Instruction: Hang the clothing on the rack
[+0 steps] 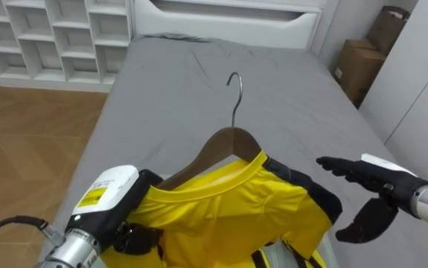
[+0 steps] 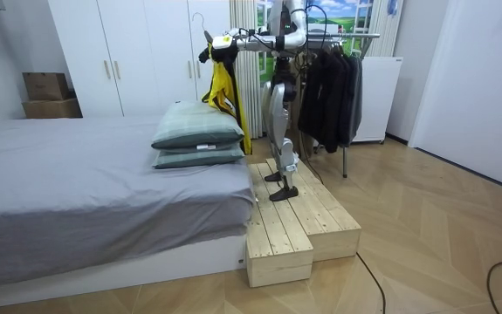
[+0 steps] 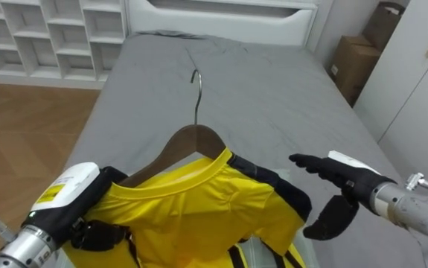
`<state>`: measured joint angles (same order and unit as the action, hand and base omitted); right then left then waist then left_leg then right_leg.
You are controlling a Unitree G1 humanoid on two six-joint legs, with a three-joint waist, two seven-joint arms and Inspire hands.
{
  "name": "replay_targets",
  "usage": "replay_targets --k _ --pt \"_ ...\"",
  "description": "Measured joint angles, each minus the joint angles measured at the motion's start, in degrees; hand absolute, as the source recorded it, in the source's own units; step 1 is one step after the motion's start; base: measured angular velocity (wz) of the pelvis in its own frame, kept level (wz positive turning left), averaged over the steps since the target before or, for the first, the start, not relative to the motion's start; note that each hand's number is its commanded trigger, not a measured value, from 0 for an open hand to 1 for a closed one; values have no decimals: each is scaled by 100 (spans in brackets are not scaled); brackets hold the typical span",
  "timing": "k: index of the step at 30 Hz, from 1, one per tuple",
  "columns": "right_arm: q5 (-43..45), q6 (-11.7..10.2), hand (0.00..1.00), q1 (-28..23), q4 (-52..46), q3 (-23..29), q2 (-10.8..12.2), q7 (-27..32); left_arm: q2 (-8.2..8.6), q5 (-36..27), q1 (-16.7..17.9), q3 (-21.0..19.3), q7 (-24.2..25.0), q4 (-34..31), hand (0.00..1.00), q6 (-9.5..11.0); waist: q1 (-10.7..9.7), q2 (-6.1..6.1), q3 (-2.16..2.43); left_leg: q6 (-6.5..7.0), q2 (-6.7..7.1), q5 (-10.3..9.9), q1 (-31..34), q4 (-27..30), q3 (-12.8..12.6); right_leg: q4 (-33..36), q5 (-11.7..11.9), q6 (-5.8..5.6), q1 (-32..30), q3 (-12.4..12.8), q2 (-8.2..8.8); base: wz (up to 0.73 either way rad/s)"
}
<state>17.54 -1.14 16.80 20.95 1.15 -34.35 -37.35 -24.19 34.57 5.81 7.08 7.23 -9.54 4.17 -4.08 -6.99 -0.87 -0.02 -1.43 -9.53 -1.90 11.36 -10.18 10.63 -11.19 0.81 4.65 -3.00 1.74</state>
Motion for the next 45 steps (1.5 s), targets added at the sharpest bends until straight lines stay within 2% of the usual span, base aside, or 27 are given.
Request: replay_targets --k 6,14,25,32,39,45 --pt "33 -2 0 0 -138 -169 119 165 40 -4 -120 130 0 22 100 -8 56 44 -11 0 -3 0 -12 2 11 8 1 0 18 -17 -1 0" --pt "114 -8 0 0 -222 -271 359 481 89 -14 -294 241 -28 274 100 -1 139 274 -12 0 3 2 -10 5 70 14 1 0 34 -58 -3 2" --pt "108 -8 0 2 -368 -485 656 607 150 -6 -294 253 -27 276 100 -1 178 273 -11 0 7 2 -14 -4 82 4 1 0 39 -67 -1 0" --pt "109 -6 0 3 -368 -658 703 618 185 108 -294 333 -30 277 100 -1 316 270 -12 0 7 2 -18 -8 83 8 0 0 39 -39 -7 0" --pt "111 -2 0 11 -367 -862 734 695 180 208 -294 364 -30 277 100 -3 363 260 -17 0 7 2 -14 -7 88 3 0 1 38 -39 -9 0" --pt "247 3 0 12 -368 -891 951 884 258 355 -294 493 -31 277 100 -8 464 198 -30 0 11 2 28 5 153 -6 -2 0 36 -115 -6 6"
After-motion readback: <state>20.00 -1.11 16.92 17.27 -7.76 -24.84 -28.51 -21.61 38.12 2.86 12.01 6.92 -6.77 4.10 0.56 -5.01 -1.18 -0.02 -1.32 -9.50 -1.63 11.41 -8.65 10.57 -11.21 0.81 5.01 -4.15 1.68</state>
